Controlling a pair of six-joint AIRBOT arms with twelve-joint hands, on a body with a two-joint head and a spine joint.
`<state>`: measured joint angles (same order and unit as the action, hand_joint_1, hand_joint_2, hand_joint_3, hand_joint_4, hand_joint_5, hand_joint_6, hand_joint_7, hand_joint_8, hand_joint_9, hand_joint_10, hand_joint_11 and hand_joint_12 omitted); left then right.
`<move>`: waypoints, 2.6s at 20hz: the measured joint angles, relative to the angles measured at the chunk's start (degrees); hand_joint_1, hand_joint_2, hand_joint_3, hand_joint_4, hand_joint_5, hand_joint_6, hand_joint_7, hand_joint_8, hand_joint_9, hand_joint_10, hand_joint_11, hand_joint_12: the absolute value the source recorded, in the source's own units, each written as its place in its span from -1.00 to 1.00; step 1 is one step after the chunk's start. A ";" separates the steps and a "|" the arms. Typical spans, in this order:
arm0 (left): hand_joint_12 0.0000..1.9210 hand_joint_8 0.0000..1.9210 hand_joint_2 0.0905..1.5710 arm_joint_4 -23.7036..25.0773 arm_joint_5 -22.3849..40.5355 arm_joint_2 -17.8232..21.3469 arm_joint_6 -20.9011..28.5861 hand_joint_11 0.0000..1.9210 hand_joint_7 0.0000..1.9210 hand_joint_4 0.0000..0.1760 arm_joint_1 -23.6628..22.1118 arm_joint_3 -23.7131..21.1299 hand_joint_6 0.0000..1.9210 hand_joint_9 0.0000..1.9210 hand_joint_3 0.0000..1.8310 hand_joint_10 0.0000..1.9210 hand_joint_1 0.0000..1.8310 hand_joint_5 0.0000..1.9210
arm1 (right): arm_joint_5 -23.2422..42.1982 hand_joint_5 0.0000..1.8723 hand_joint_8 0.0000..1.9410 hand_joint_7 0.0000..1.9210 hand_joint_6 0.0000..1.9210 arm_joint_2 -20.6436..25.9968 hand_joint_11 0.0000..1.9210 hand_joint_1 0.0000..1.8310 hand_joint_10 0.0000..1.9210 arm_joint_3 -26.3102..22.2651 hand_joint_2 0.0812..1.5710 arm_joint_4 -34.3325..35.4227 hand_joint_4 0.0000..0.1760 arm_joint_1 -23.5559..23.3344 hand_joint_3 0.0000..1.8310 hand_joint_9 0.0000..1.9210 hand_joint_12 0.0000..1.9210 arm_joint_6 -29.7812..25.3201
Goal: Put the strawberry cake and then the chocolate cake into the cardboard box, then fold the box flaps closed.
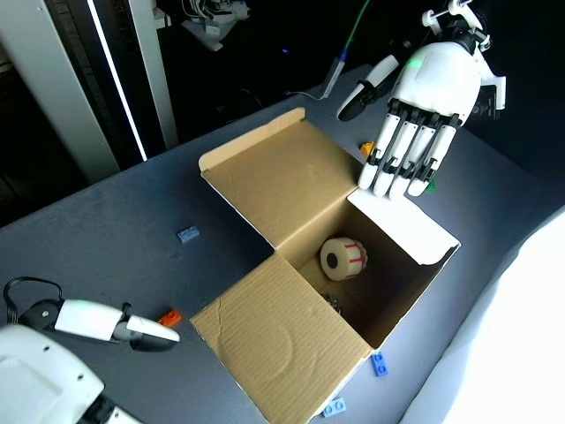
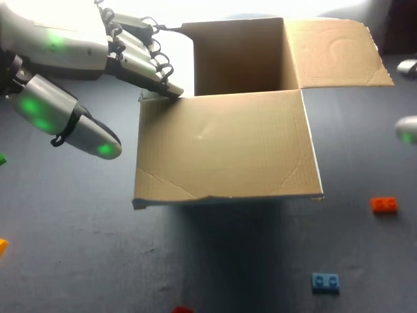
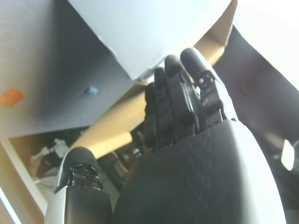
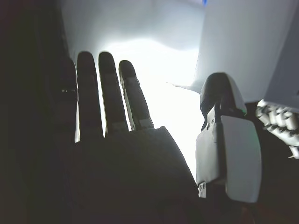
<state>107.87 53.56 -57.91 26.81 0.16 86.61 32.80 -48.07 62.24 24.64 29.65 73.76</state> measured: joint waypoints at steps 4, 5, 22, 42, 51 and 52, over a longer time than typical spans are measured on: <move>0.21 -1.00 0.41 0.98 -0.11 -1.31 -0.02 -1.00 -0.60 -0.95 -0.33 0.42 -1.00 -0.57 -1.00 -0.99 -0.82 -0.63 | 0.81 -0.73 -1.00 -0.66 -0.99 -2.38 -1.00 -1.00 -0.99 -0.04 0.42 -3.93 -1.00 0.81 -1.00 -0.62 -0.01 0.04; 0.21 -1.00 0.42 1.75 -0.09 -1.90 -0.02 -1.00 -0.61 -0.95 -0.66 0.42 -1.00 -0.57 -1.00 -1.00 -0.83 -0.64 | 1.03 -0.73 -1.00 -0.65 -1.00 -3.21 -1.00 -1.00 -0.99 0.24 0.42 -4.09 -1.00 0.81 -1.00 -0.62 -0.01 0.04; 0.20 -1.00 0.42 1.75 -1.01 -4.02 0.09 -1.00 -0.62 -1.00 0.83 0.76 -1.00 -0.58 -1.00 -1.00 -0.78 -0.63 | 2.47 -0.76 -1.00 -0.67 -1.00 -2.45 -1.00 -0.99 -1.00 -1.18 0.42 -3.50 -1.00 -9.60 -1.00 -0.63 -0.01 0.28; 0.28 -1.00 0.44 6.08 5.55 -0.76 3.65 -1.00 -0.59 -1.00 -6.56 9.09 -1.00 -0.53 -1.00 -1.00 -0.86 -0.62 | -6.97 -0.75 -1.00 -0.64 -1.00 -9.49 -1.00 -1.00 -0.99 -3.72 0.42 -4.59 -1.00 -19.50 -1.00 -0.62 0.01 1.79; 0.30 -1.00 0.45 8.09 8.68 6.78 5.68 -1.00 -0.59 -1.00 -2.78 6.03 -0.99 -0.54 -1.00 -1.00 -0.87 -0.61 | -8.41 -0.77 -1.00 -0.68 -1.00 -12.02 -1.00 -1.00 -1.00 -1.11 0.42 -3.41 -1.00 -19.61 -1.00 -0.64 -0.03 2.08; 0.30 -1.00 0.45 8.13 8.87 7.21 5.68 -1.00 -0.59 -1.00 -2.40 5.40 -0.99 -0.54 -1.00 -1.00 -0.87 -0.61 | -8.41 -0.77 -1.00 -0.68 -1.00 -12.07 -1.00 -1.00 -1.00 -1.11 0.42 -3.45 -1.00 -19.61 -1.00 -0.64 -0.03 2.16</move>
<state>116.01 62.43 -50.70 32.49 -2.24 92.01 24.38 -60.14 61.12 21.19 10.04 75.92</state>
